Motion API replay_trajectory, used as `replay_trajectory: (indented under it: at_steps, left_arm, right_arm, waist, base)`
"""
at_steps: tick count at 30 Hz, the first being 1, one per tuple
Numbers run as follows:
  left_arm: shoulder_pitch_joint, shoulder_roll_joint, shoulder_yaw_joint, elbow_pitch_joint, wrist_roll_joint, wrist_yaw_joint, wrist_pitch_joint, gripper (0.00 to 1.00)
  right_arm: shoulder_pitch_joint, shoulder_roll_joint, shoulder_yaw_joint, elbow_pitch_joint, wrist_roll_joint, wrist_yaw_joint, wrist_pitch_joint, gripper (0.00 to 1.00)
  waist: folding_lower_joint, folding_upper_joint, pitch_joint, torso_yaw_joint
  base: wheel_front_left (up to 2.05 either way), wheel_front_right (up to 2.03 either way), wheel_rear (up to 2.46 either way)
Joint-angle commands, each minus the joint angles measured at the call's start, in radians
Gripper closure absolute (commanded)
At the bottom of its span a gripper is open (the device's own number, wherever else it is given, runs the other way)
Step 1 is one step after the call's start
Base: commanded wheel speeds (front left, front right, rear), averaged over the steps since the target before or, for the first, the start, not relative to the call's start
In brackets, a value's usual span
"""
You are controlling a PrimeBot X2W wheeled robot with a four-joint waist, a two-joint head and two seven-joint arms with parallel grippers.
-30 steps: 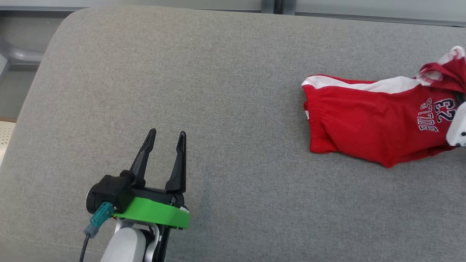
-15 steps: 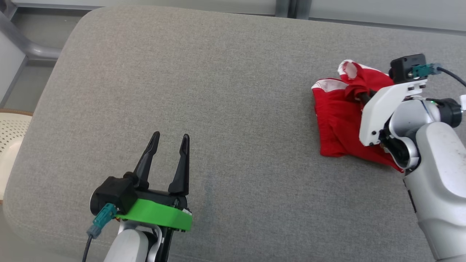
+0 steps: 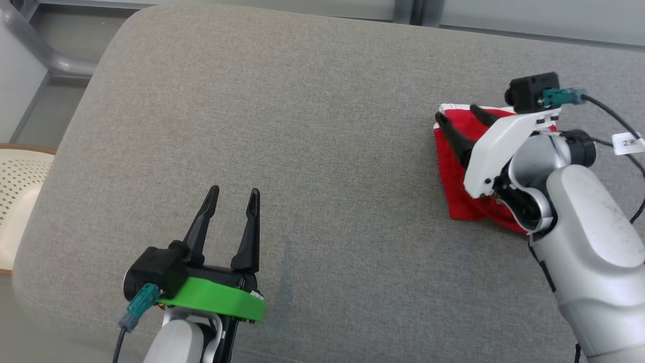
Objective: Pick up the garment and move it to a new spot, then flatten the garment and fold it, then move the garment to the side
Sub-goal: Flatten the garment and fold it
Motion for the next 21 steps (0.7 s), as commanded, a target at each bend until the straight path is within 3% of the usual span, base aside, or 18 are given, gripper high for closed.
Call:
replay_trajectory:
  at_steps: [1, 9, 14, 21]
  left_arm:
    - [0.011, 0.001, 0.004, 0.002, 0.003, 0.003, -0.002, 0.0]
    - [-0.002, 0.001, 0.008, 0.013, 0.013, -0.001, -0.002, 0.0]
    - [-0.018, 0.002, -0.01, 0.018, 0.008, -0.005, -0.002, 0.0]
    - [-0.024, 0.002, -0.014, 0.029, 0.008, -0.007, -0.002, 0.0]
  right_arm:
    - [-0.009, -0.021, -0.014, -0.022, 0.019, -0.002, -0.032, 0.0]
    - [0.049, -0.089, -0.171, -0.056, -0.025, -0.001, -0.208, 0.0]
    - [0.123, -0.081, -0.248, -0.016, -0.06, -0.001, -0.289, 0.0]
    - [0.197, -0.042, -0.277, 0.038, -0.124, -0.001, -0.421, 0.0]
  waist:
    - [0.0, 0.0, -0.009, -0.013]
    - [0.0, 0.0, -0.036, -0.065]
    - [0.0, 0.0, -0.037, -0.084]
    - [0.0, 0.0, -0.042, -0.091]
  base:
    - [0.0, 0.0, 0.0]
    - [0.0, 0.0, 0.0]
    - [0.0, 0.0, 0.0]
    - [0.0, 0.0, 0.0]
